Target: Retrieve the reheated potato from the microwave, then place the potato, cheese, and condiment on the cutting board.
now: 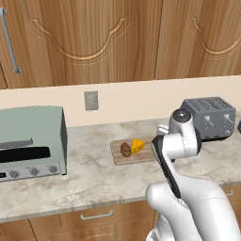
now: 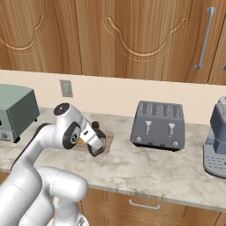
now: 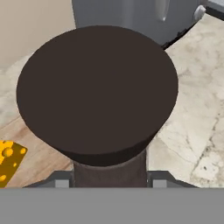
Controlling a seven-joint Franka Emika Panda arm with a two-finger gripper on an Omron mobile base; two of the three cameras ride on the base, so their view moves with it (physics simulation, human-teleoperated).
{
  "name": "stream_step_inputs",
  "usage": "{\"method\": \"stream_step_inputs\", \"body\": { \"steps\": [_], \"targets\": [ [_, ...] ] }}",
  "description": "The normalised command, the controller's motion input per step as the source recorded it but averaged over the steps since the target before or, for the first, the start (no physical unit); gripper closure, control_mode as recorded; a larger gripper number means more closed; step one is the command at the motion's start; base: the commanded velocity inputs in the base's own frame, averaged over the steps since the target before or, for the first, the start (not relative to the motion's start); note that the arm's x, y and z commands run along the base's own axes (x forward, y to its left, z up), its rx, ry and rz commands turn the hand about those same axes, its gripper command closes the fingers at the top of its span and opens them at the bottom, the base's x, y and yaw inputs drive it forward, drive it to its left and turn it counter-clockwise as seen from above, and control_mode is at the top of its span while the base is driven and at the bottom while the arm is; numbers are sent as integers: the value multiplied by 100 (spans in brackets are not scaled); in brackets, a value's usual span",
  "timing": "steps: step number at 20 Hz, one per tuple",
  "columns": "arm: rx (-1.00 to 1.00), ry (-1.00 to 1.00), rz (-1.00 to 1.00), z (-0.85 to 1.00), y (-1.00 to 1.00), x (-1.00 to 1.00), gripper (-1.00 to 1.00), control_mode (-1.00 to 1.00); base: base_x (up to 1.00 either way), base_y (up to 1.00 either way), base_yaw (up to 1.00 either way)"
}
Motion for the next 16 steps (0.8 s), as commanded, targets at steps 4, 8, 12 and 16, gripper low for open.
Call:
{"method": "stream_step_inputs", "body": {
  "steps": [4,8,12,16],
  "targets": [
    [0,0,18,20,5,34,100,-100,0,0,0],
    [0,0,18,5,16,30,100,-100,0,0,0],
    [0,0,14,0,26,24,100,-100,0,0,0],
    [0,0,9,-2,20,24,100,-100,0,0,0]
  ]
}}
